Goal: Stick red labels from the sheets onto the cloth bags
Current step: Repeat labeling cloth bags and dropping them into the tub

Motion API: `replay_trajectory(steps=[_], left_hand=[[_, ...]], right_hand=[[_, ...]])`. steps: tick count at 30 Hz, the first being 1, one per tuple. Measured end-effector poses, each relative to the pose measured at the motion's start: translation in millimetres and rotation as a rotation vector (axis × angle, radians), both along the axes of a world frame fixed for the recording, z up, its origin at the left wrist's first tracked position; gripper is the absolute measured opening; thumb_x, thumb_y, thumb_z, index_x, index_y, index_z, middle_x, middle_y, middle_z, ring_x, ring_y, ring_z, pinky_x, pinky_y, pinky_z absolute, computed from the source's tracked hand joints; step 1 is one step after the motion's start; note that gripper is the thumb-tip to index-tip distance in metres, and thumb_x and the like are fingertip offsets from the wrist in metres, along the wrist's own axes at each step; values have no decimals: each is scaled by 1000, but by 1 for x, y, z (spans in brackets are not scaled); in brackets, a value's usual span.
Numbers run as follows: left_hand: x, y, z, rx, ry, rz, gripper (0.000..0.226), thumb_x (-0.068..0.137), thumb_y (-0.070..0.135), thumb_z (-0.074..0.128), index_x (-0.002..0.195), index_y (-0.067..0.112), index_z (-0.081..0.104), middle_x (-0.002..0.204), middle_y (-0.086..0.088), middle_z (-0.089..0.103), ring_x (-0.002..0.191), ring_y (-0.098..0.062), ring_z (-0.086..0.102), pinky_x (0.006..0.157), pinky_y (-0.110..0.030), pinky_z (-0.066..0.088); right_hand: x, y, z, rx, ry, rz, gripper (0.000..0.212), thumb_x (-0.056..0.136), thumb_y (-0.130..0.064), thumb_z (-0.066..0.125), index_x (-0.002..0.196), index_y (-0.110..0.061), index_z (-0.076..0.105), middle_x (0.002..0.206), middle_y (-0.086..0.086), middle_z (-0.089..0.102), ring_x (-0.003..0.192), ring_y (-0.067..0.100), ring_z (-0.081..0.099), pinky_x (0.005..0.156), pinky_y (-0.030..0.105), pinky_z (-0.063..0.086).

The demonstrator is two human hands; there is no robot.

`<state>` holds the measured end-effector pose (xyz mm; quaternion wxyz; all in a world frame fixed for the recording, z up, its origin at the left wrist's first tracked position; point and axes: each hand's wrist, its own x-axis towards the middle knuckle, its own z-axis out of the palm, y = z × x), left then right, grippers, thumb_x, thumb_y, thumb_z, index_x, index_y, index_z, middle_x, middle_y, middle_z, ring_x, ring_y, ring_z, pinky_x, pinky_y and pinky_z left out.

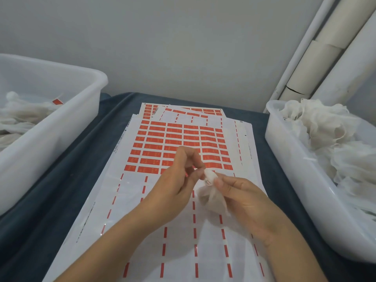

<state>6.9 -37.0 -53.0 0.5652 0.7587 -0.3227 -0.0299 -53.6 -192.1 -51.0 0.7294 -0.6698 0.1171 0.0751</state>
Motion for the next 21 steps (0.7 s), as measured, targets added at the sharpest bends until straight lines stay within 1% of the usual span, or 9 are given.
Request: replay_trajectory(steps=[3,7,9,11,13,15,17,19,21], left_hand=[[0,-1,-1,-12,30,-29,24,92,13,48,93,34,36,81,26,56,87,14,55,70,0,43],[-1,-5,-1,-43,102,-73,21,91,13,49,94,31,38,82,33,58,80,7,60,64,-8,48],[0,-5,0,-89,179,-45,19,90,17,52,94,30,41,81,25,60,74,5,60,57,-9,46],[1,-5,1,-135,285,39,20,83,32,56,98,34,43,88,20,58,71,0,59,55,-8,45],[2,-5,2,-125,293,138,30,70,51,54,94,36,46,84,20,57,69,1,58,54,-5,44],[2,-6,1,-62,226,122,32,64,61,49,81,34,52,72,21,59,66,6,56,54,-4,43],[-3,-9,0,28,220,24,37,63,66,47,70,32,58,62,23,60,63,6,57,57,-4,44],[-6,-12,-2,56,266,-32,34,64,63,49,66,30,61,58,22,60,60,5,57,56,-4,43],[-5,-12,-3,30,331,-65,26,66,53,54,66,30,64,57,21,63,55,5,57,51,-4,40]], right_hand=[[0,0,0,67,26,68,24,83,-35,57,103,-33,71,114,-8,67,110,19,61,94,34,50],[-2,0,3,222,16,65,21,81,-28,58,92,-28,75,105,-5,70,97,13,67,77,24,53],[-2,2,0,76,6,16,20,77,-36,59,89,-34,74,97,-11,71,92,12,68,75,23,54],[1,3,-3,-79,-18,-71,30,72,-45,60,96,-32,71,98,-16,70,96,14,65,85,27,53],[3,4,-3,-145,-32,-144,37,71,-49,59,103,-29,66,101,-19,69,100,15,64,93,33,51],[2,5,-1,-220,-64,-188,35,72,-51,56,101,-32,64,97,-24,69,94,10,65,86,28,53],[2,7,-1,-282,-110,-185,29,74,-51,55,96,-34,63,91,-28,67,88,3,66,72,14,53],[3,10,-3,-334,-146,-164,23,73,-49,54,87,-33,63,85,-30,66,86,-5,64,62,8,50],[4,11,-3,-350,-165,-166,20,72,-48,54,82,-34,62,83,-30,66,86,-5,63,61,8,50]])
